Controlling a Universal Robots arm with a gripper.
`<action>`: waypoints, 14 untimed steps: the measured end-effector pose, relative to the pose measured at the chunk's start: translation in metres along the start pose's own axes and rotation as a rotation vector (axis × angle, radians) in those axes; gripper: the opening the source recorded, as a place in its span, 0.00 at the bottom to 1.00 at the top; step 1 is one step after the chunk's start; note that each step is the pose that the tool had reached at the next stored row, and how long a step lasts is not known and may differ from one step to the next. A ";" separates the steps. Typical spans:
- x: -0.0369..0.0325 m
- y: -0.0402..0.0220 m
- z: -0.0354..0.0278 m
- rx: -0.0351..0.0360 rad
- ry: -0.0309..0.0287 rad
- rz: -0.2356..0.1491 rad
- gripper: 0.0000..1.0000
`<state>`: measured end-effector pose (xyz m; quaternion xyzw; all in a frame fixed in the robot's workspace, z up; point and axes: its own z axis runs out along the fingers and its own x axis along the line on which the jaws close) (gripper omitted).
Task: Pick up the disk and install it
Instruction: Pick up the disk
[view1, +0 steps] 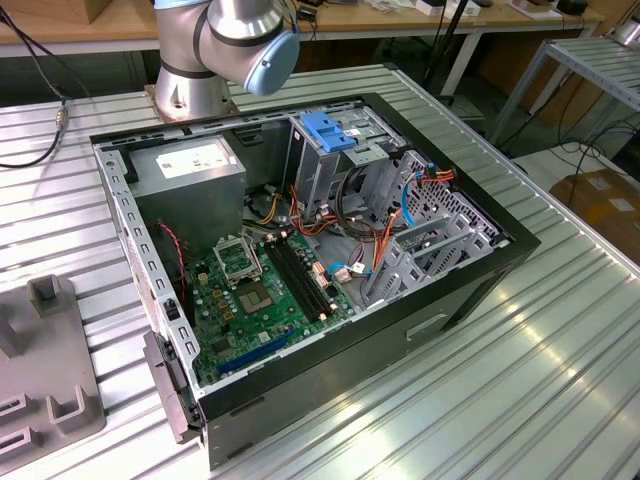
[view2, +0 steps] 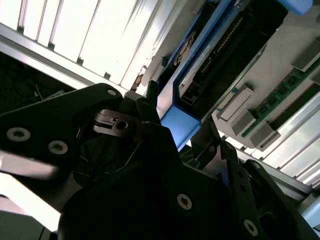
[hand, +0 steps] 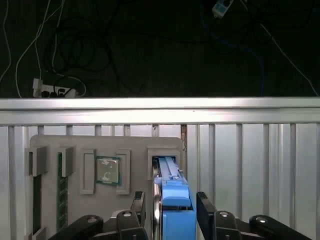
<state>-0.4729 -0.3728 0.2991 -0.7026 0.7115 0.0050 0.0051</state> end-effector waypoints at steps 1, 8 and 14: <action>-0.0002 0.0000 0.0001 0.0000 -0.0001 0.000 0.53; -0.0005 0.0000 0.0002 -0.0002 0.0001 0.000 0.44; -0.0005 0.0000 0.0002 -0.0002 0.0000 0.000 0.37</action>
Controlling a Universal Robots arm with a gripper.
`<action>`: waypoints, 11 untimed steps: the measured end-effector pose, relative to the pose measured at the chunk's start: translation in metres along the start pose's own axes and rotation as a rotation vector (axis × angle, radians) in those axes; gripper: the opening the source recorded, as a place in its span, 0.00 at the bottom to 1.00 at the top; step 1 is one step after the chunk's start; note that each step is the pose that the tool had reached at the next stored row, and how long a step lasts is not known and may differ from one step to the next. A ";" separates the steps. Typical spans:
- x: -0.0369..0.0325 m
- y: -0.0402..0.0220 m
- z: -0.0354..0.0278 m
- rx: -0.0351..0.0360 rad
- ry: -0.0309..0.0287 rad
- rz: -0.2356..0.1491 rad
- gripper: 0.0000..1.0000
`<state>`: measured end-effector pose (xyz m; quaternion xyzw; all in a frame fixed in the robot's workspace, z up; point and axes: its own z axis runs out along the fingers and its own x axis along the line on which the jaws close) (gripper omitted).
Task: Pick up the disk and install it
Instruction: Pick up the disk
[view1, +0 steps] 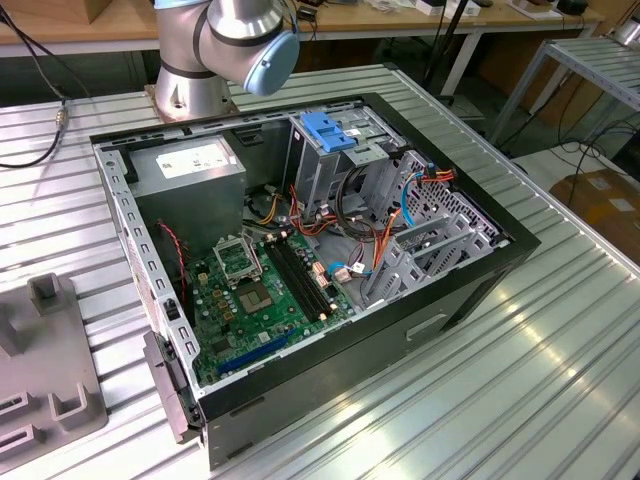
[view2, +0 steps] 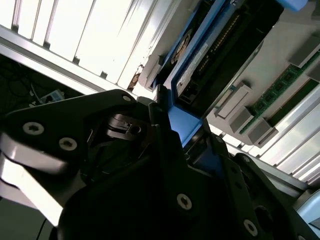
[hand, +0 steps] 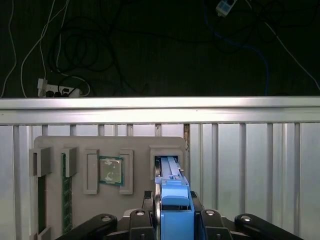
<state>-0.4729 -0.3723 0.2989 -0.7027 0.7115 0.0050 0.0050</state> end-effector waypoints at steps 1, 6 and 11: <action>0.0000 0.0000 0.0000 0.0000 0.0000 0.000 0.37; 0.0000 0.0000 0.0001 0.0000 0.0000 0.000 0.37; 0.0000 0.0000 0.0001 0.0000 0.0000 0.000 0.37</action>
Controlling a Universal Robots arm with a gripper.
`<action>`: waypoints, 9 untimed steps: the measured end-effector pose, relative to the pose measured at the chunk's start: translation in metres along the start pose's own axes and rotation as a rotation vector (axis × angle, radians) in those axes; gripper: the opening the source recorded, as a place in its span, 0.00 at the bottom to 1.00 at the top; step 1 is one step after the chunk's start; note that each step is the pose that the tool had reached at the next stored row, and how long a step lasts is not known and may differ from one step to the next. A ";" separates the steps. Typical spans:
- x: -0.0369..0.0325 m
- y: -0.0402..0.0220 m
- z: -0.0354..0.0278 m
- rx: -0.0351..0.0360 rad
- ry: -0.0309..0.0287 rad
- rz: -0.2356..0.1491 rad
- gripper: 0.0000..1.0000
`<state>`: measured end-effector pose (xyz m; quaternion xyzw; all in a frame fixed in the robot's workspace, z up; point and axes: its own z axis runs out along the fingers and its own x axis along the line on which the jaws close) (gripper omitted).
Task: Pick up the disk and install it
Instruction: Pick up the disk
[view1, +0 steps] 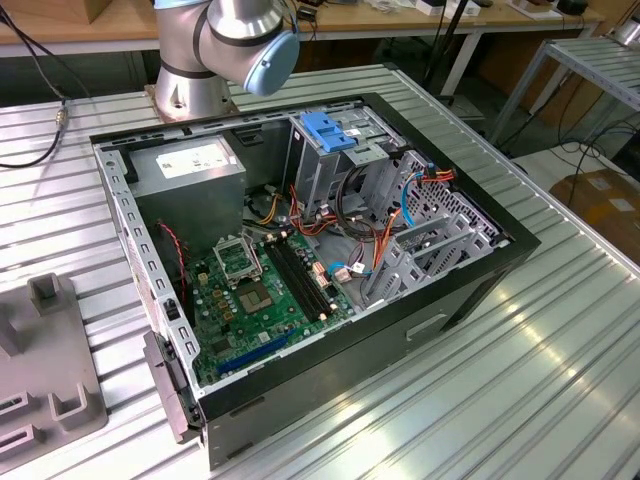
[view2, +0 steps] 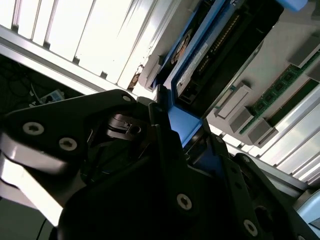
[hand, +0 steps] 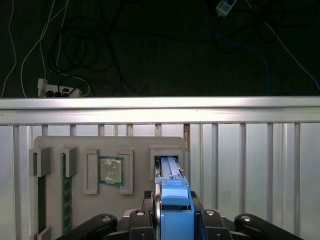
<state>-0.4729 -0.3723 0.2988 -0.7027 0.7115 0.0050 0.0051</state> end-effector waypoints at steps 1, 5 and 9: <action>0.0000 0.0000 0.0000 0.0000 0.0000 0.000 0.37; 0.0000 0.0000 -0.0016 0.0003 -0.0002 0.000 0.37; -0.0002 0.0000 -0.0144 0.0001 0.0000 0.000 0.37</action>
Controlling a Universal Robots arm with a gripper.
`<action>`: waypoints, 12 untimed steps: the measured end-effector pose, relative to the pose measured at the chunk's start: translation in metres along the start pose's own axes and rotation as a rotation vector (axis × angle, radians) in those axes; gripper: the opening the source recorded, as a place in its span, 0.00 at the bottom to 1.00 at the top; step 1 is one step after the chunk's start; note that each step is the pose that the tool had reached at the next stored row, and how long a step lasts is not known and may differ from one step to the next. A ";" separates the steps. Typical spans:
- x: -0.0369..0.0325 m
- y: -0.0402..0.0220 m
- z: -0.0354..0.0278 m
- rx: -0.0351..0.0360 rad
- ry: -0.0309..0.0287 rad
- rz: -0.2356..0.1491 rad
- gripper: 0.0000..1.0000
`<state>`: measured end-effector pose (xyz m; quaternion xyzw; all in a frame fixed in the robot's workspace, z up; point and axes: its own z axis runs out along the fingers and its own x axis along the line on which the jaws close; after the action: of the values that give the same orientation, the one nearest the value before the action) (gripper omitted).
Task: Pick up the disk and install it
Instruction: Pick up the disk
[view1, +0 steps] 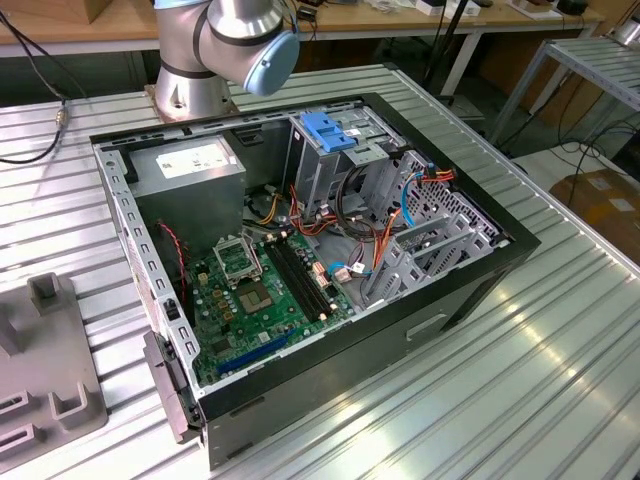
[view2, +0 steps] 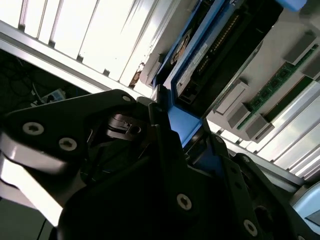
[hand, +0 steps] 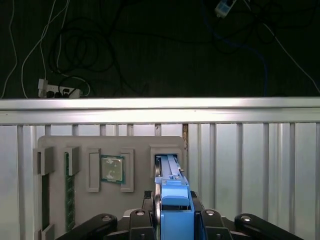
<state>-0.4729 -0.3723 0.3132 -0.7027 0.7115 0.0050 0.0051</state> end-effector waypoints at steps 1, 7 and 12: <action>-0.0001 0.0000 -0.0045 -0.0001 0.0000 0.000 0.37; -0.0003 0.0000 -0.0225 -0.0001 0.0001 0.000 0.37; -0.0006 0.0000 -0.0398 0.0000 -0.0001 0.000 0.37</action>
<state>-0.4729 -0.3722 0.3530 -0.7027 0.7115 0.0050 0.0052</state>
